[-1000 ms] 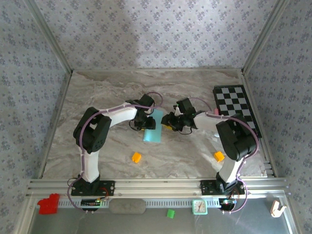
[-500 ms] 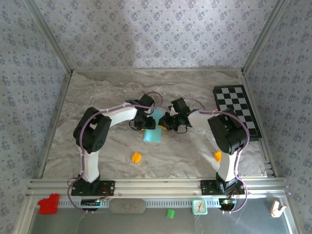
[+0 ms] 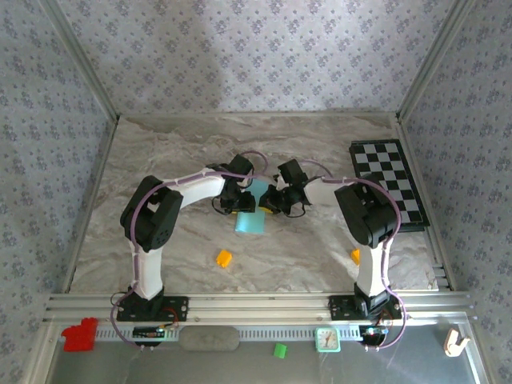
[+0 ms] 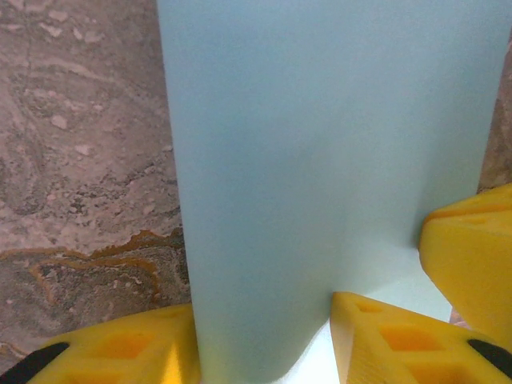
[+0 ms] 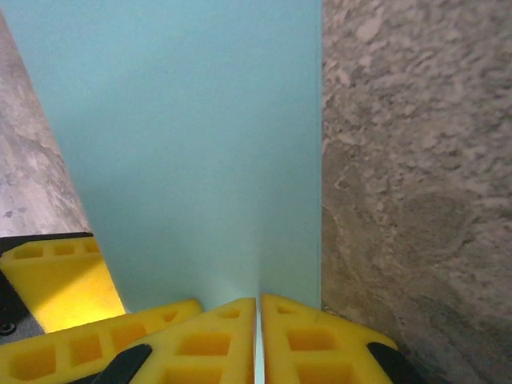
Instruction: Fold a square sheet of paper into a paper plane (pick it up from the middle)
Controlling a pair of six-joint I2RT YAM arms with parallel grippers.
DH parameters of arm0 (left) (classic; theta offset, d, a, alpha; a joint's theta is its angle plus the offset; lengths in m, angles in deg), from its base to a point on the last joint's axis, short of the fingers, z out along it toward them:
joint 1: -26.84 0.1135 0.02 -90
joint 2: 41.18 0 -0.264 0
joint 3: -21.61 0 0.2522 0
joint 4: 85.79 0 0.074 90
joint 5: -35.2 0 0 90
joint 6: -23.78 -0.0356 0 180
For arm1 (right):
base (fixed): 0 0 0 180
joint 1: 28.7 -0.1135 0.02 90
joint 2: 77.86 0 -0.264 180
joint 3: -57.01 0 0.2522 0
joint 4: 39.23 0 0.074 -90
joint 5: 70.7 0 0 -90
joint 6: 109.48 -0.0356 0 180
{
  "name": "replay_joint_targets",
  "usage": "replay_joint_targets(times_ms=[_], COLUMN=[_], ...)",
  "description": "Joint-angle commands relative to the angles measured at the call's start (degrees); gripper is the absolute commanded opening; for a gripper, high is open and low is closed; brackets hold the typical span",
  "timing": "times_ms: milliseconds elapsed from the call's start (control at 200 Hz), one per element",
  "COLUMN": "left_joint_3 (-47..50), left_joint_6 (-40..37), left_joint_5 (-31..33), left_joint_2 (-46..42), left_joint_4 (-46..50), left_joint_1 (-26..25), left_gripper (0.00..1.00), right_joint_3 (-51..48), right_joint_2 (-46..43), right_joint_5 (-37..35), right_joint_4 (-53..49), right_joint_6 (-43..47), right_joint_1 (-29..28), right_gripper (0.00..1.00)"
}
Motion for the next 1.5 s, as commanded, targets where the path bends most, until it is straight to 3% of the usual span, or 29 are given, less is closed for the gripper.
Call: replay_joint_targets(times_ms=[0, 115, 320, 625, 890, 1204, 1494], left_joint_3=[3.45, 1.13, -1.43, 3.10, 3.03, -1.45, -4.08], left_joint_6=[-1.55, -1.94, 3.01, 9.68, 12.13, 9.71, 8.55], left_joint_5=[-0.25, 0.77, 0.23, -2.15, -15.21, -13.31, -10.78], left_joint_2=[8.11, 6.07, -5.10, -14.04, -9.90, -2.72, 0.46], left_joint_4=[0.91, 3.47, 3.47, -2.50, -8.24, -1.81, 0.48], left_joint_1=[-1.39, -1.09, 2.48, 5.29, 5.02, 3.75, 3.48], left_gripper=[0.46, 0.47, 0.49, 0.44, 0.29, 0.17, 0.14], right_joint_3=[1.04, 1.41, 3.71, 12.91, 13.17, 14.35, 15.29], right_joint_2=[2.05, 2.71, 5.35, 8.84, 9.39, 9.48, 10.43], right_joint_5=[-3.98, -6.81, -7.27, -6.57, -6.54, -7.84, -9.41], right_joint_4=[-7.28, -10.92, -13.96, -21.64, -22.49, -25.06, -27.11], right_joint_6=[2.85, 4.36, 8.76, 20.80, 20.53, 21.18, 21.02], right_joint_1=[-0.46, -0.73, -1.00, -2.29, -2.24, -2.30, -2.56], right_gripper=[0.10, 0.10, 0.09, 0.09, 0.08, 0.06, 0.05])
